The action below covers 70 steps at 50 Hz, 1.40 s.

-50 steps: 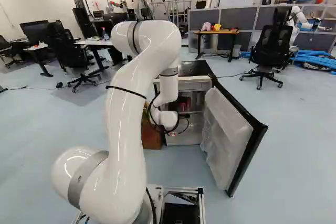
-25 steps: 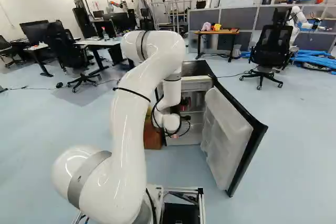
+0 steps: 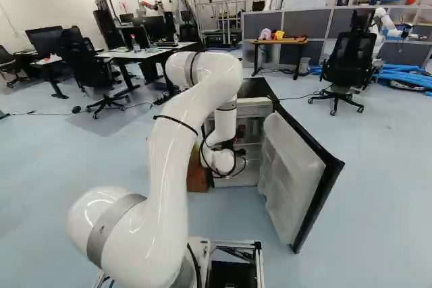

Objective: Grab a drink from the fridge

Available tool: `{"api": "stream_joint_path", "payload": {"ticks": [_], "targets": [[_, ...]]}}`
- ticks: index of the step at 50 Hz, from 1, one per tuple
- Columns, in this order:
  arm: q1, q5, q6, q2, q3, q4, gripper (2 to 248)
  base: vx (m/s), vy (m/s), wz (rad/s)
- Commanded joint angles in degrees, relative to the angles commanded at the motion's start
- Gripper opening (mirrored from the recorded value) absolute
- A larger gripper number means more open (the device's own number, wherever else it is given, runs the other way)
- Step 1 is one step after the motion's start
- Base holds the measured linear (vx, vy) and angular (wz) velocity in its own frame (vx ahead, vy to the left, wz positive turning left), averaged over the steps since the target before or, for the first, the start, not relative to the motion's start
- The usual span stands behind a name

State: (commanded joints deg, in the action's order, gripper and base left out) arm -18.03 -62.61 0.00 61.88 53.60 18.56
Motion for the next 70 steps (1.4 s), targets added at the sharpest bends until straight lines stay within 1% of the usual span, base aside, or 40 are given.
{"api": "stream_joint_path", "payload": {"ticks": [7, 39, 70], "targets": [[-0.2, -0.7, 0.0, 0.3, 0.7, 0.4, 247, 0.000, 0.000, 0.000], [-1.1, -0.7, 0.0, 2.3, 4.7, 0.4, 247, 0.000, 0.000, 0.000], [-0.2, -0.7, 0.0, 5.2, 10.5, 0.4, 247, 0.000, 0.000, 0.000]]}}
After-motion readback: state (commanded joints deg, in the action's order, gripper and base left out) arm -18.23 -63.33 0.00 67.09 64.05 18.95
